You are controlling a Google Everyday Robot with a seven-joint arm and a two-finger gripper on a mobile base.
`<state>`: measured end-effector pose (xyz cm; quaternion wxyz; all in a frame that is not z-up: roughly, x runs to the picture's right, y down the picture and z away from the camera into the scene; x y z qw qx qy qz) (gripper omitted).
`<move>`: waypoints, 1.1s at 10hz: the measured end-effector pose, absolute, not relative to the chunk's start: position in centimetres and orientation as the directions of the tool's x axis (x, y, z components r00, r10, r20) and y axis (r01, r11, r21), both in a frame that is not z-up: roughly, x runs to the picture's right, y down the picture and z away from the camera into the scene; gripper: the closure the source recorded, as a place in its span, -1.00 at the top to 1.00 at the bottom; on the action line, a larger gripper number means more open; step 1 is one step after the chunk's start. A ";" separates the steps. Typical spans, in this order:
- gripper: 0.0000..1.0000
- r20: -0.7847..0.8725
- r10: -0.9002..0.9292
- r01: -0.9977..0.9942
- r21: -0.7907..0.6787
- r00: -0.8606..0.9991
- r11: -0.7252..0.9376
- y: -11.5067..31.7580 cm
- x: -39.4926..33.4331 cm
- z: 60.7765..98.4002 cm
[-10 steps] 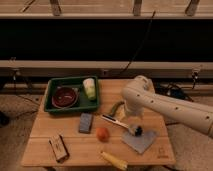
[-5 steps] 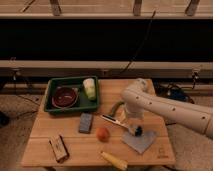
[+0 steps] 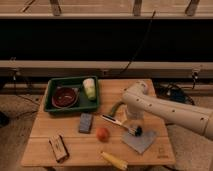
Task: Place brush in tray
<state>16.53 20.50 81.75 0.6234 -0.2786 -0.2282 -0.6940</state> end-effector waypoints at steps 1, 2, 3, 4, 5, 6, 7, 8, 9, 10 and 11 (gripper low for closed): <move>0.44 0.679 -0.730 0.992 -0.024 -0.075 -0.124 20.9 16.6 81.7; 0.44 0.687 -0.722 0.992 -0.015 -0.083 -0.128 21.3 16.5 81.7; 0.44 0.694 -0.714 0.991 -0.006 -0.091 -0.132 21.8 16.4 81.6; 0.44 0.700 -0.707 0.991 0.003 -0.100 -0.137 22.2 16.3 81.6; 0.44 0.705 -0.701 0.990 0.011 -0.109 -0.142 22.6 16.2 81.6; 0.44 0.708 -0.697 0.989 0.017 -0.116 -0.148 23.0 16.1 81.7; 0.44 0.707 -0.695 0.987 0.022 -0.127 -0.157 23.4 15.9 82.0; 0.35 0.703 -0.698 0.986 0.024 -0.135 -0.167 23.6 15.8 82.3; 0.22 0.701 -0.700 0.985 0.022 -0.139 -0.174 23.8 15.8 82.5; -0.04 0.695 -0.706 0.984 0.018 -0.139 -0.176 23.7 15.8 82.7; -0.22 0.689 -0.712 0.985 0.014 -0.135 -0.173 23.4 15.8 82.9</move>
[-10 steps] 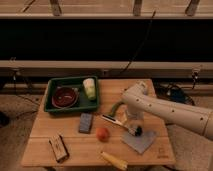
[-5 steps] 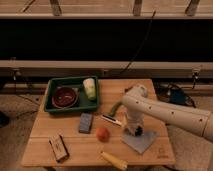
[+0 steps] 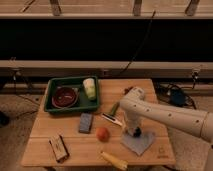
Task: Place brush in tray
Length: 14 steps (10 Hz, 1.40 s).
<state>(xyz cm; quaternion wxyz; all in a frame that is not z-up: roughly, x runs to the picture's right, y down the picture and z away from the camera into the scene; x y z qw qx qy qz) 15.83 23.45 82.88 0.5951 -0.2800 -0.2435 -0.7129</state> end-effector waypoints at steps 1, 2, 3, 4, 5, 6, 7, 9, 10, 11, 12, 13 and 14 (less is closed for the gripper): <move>-0.41 0.682 -0.720 0.986 0.006 -0.128 -0.169 22.8 16.1 83.0; -0.64 0.669 -0.734 0.987 0.000 -0.121 -0.163 21.6 16.2 82.7; -0.84 0.659 -0.743 0.988 0.004 -0.119 -0.155 20.2 16.3 82.1; -0.97 0.649 -0.751 0.989 0.014 -0.121 -0.147 18.7 16.1 81.3; -1.00 0.640 -0.758 0.989 0.025 -0.126 -0.144 17.4 15.9 80.5; -1.00 0.623 -0.770 0.989 0.046 -0.140 -0.143 15.4 15.4 79.4; -1.00 0.606 -0.780 0.987 0.064 -0.154 -0.144 13.7 14.9 78.5; -1.00 0.573 -0.800 0.984 0.096 -0.176 -0.148 10.8 13.6 77.5; -1.00 0.559 -0.809 0.983 0.109 -0.184 -0.148 9.9 12.8 77.4; -1.00 0.538 -0.821 0.982 0.122 -0.190 -0.147 8.5 11.7 77.3; -1.00 0.522 -0.830 0.980 0.137 -0.195 -0.144 7.2 10.3 77.1; -1.00 0.511 -0.837 0.979 0.147 -0.195 -0.138 6.4 9.2 77.1; -1.00 0.506 -0.841 0.979 0.164 -0.192 -0.124 5.5 7.6 77.3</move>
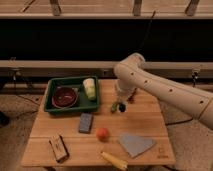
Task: Place brush in tray
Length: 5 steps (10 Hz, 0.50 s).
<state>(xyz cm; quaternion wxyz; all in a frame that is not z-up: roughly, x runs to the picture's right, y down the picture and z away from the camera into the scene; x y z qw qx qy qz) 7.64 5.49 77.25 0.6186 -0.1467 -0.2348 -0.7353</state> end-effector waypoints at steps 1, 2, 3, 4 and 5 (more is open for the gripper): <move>-1.00 0.504 -0.843 0.977 0.182 -0.190 -0.112 4.8 6.3 77.3; -1.00 0.503 -0.844 0.975 0.205 -0.184 -0.090 4.1 4.9 77.3; -1.00 0.502 -0.846 0.972 0.224 -0.178 -0.071 3.7 3.7 77.2; -1.00 0.503 -0.846 0.969 0.239 -0.176 -0.060 3.6 2.5 77.2; -1.00 0.503 -0.846 0.963 0.265 -0.176 -0.043 3.3 0.3 77.2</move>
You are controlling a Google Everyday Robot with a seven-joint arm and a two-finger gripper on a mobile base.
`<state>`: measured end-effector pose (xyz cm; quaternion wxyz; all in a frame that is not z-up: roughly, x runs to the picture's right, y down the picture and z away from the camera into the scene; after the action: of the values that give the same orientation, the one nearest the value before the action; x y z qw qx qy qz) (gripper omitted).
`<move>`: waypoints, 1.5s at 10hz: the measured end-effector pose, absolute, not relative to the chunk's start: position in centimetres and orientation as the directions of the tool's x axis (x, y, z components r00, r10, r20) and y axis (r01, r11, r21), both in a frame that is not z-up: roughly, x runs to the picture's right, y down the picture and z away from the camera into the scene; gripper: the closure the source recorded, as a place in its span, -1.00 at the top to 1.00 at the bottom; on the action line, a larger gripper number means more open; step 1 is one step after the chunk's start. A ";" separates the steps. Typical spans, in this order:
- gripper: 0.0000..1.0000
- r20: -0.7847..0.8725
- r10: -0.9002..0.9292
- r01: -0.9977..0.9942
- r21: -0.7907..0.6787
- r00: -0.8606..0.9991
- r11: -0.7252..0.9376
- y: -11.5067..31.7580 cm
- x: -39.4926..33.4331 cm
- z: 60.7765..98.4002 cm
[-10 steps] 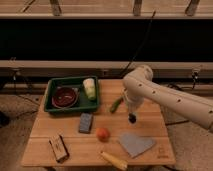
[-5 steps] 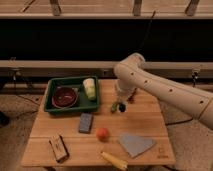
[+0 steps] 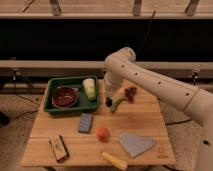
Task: Place brush in tray
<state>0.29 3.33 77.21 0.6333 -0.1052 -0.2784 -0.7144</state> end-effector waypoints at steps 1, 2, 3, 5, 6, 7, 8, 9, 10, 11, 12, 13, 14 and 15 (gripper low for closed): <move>-1.00 0.504 -0.845 0.958 0.286 -0.179 -0.033 3.3 -1.5 77.2; -1.00 0.504 -0.845 0.953 0.303 -0.181 -0.023 3.3 -2.8 77.3; -1.00 0.501 -0.845 0.946 0.325 -0.184 -0.013 3.4 -4.4 77.5; -1.00 0.491 -0.854 0.934 0.357 -0.175 0.014 3.6 -7.1 78.3; -1.00 0.482 -0.861 0.931 0.365 -0.161 0.030 3.6 -8.2 78.7; -0.92 0.469 -0.872 0.926 0.373 -0.140 0.052 3.5 -9.5 79.3; -0.73 0.459 -0.880 0.923 0.378 -0.122 0.070 3.5 -10.2 79.8; -0.57 0.449 -0.887 0.921 0.382 -0.107 0.082 3.4 -10.7 80.1; -0.32 0.440 -0.894 0.916 0.390 -0.090 0.100 3.5 -11.2 80.5; -0.16 0.438 -0.895 0.916 0.389 -0.088 0.101 3.4 -11.2 80.5; 0.03 0.439 -0.894 0.916 0.389 -0.088 0.101 3.4 -11.1 80.5; 0.24 0.439 -0.894 0.916 0.388 -0.087 0.101 3.4 -11.1 80.5; 0.48 0.440 -0.894 0.916 0.389 -0.089 0.101 3.5 -11.2 80.5; 0.57 0.440 -0.893 0.916 0.389 -0.089 0.101 3.5 -11.2 80.5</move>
<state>-11.16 3.53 80.54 0.6748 -0.0180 -0.3085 -0.6702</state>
